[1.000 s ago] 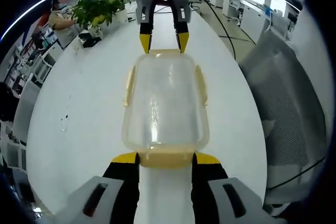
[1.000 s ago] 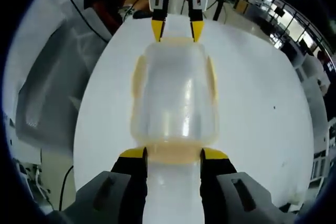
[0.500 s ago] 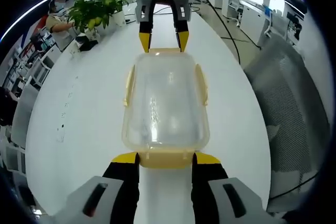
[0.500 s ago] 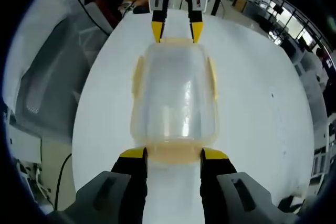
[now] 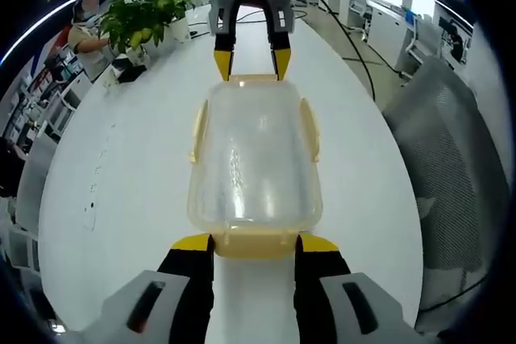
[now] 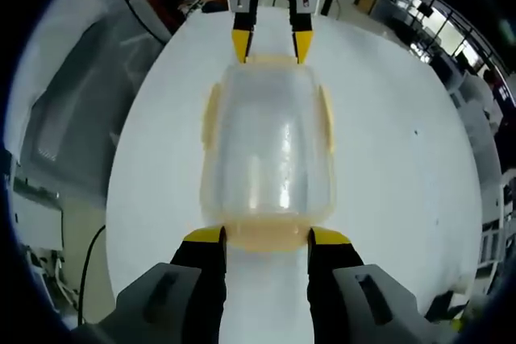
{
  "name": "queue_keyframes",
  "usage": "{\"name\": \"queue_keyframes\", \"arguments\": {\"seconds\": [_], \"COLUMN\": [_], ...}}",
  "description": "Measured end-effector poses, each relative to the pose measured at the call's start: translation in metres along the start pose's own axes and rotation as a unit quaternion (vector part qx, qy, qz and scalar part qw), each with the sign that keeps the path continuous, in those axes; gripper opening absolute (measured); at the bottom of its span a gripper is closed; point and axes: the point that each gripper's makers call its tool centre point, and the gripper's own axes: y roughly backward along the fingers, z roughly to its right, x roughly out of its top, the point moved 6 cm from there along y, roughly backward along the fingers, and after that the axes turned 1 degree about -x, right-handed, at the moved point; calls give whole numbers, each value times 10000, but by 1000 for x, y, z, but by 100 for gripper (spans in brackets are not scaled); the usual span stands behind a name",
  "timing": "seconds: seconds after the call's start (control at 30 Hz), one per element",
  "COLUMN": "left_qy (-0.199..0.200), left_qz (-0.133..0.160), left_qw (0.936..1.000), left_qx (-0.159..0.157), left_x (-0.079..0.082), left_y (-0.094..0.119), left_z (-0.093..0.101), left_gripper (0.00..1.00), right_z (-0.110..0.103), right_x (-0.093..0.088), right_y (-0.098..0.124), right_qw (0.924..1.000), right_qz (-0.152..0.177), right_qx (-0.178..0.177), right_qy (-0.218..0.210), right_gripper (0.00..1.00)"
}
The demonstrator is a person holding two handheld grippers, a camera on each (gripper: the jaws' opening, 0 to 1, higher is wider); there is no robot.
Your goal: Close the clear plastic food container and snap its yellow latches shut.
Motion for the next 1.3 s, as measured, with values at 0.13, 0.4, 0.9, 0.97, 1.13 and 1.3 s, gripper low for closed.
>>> {"name": "queue_keyframes", "arguments": {"seconds": [0.13, 0.4, 0.9, 0.97, 1.13, 1.3], "left_qy": [4, 0, 48, 62, 65, 49], "left_qz": [17, 8, 1, 3, 8, -15], "left_qw": [10000, 10000, 10000, 9999, 9999, 10000], "left_qx": [-17, -28, -78, -84, -95, -76], "left_x": [1, 3, 3, 3, 3, 2], "left_y": [-1, -1, -4, -4, -5, -6], "left_z": [-1, 4, 4, 4, 4, 4], "left_gripper": [32, 32, 33, 33, 33, 33], "right_z": [1, -2, -2, -2, -2, -1], "right_x": [-3, -3, -4, -4, -5, -5], "right_y": [0, 1, -2, -2, -2, -3], "right_qw": [10000, 10000, 10000, 10000, 9999, 9999], "right_qz": [2, 3, 5, 14, 14, 20], "right_qx": [-11, 20, 65, 75, 92, 94], "right_qy": [-11, 7, -38, -46, -41, -33], "right_gripper": [35, 35, 35, 36, 36, 36]}}
